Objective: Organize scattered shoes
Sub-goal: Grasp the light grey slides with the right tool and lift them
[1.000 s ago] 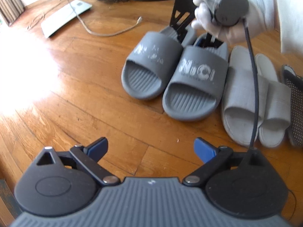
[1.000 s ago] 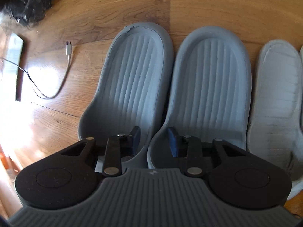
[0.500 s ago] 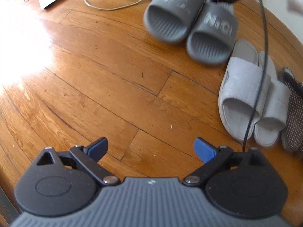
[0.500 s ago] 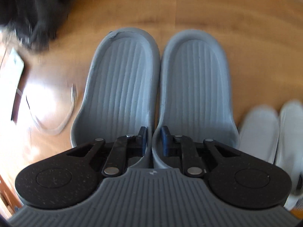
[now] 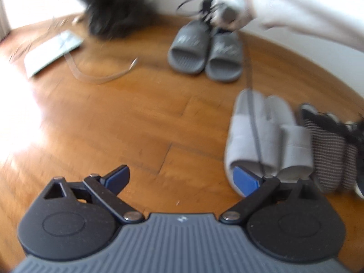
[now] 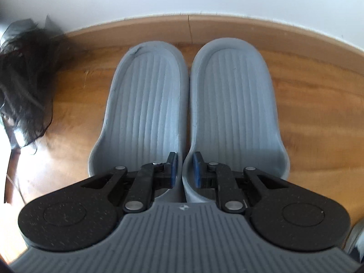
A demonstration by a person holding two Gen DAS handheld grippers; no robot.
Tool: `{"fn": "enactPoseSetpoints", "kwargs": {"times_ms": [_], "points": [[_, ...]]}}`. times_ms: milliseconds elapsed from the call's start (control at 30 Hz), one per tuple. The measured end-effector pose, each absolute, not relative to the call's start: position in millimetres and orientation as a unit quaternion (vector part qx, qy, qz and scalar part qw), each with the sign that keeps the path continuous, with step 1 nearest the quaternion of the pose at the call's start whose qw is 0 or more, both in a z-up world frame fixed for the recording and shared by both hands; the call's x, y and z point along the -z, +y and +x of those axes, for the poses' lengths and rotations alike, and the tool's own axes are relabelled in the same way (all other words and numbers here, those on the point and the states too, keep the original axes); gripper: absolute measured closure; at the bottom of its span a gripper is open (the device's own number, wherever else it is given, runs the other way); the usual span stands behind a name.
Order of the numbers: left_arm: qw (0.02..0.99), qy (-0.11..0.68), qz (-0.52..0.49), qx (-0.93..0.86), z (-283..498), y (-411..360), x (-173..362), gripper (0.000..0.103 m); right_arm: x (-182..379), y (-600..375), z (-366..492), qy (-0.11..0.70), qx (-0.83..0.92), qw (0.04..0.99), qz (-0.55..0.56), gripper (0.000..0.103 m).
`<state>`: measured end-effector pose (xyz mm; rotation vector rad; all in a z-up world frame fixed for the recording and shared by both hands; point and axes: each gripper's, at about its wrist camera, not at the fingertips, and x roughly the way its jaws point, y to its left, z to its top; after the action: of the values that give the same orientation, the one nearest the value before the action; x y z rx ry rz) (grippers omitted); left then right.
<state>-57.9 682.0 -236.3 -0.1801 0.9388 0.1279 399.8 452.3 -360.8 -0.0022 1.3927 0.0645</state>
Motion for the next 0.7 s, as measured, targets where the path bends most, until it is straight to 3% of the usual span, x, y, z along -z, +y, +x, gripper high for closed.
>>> {"fn": "enactPoseSetpoints", "kwargs": {"times_ms": [367, 533, 667, 700], "points": [[0.909, 0.416, -0.023, 0.001, -65.6, 654.5, 224.4, 0.005, 398.0, 460.2, 455.9, 0.624, -0.013, 0.78, 0.042, 0.088], [0.907, 0.42, -0.038, -0.012, -56.6, 665.2, 219.8, 0.005, 360.4, 455.8, 440.9, 0.605, -0.087, 0.787, 0.076, 0.064], [0.915, 0.4, -0.054, -0.006, -39.5, 674.6, 217.8, 0.005, 311.2, 425.8, 399.3, 0.594, -0.141, 0.783, 0.122, 0.061], [0.915, 0.399, -0.054, -0.001, -29.2, 674.9, 219.1, 0.005, 306.7, 427.5, 395.9, 0.593, -0.143, 0.781, 0.133, 0.054]]}}
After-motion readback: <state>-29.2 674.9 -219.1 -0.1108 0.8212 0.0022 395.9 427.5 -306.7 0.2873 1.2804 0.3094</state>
